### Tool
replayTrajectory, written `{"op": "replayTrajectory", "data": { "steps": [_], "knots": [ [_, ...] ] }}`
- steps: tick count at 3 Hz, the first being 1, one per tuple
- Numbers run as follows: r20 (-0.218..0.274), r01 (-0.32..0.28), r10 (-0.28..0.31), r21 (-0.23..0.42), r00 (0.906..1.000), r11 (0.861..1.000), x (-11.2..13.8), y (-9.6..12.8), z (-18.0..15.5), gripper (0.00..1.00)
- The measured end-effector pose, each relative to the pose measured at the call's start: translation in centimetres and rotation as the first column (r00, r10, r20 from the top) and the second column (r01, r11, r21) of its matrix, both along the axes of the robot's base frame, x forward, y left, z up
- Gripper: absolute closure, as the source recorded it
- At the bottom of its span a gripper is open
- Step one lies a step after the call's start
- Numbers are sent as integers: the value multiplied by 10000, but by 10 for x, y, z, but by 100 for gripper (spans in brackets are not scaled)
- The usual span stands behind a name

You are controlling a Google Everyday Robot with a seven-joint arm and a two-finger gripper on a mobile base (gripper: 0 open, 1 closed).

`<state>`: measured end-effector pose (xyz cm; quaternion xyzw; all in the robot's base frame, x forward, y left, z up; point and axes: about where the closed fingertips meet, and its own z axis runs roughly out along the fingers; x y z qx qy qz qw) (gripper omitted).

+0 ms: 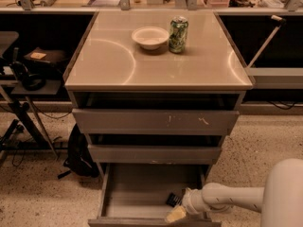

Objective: Pick rxbar blueberry from bottom drawer and place on counter

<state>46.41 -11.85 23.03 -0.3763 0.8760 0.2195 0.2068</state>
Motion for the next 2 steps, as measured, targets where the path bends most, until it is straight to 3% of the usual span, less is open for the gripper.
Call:
{"op": "replayTrajectory", "data": {
  "steps": [1, 2],
  "knots": [
    [900, 462, -442, -202, 9950, 9987, 37, 13, 1, 0],
    [899, 463, -443, -202, 9950, 9987, 37, 13, 1, 0]
  ]
}}
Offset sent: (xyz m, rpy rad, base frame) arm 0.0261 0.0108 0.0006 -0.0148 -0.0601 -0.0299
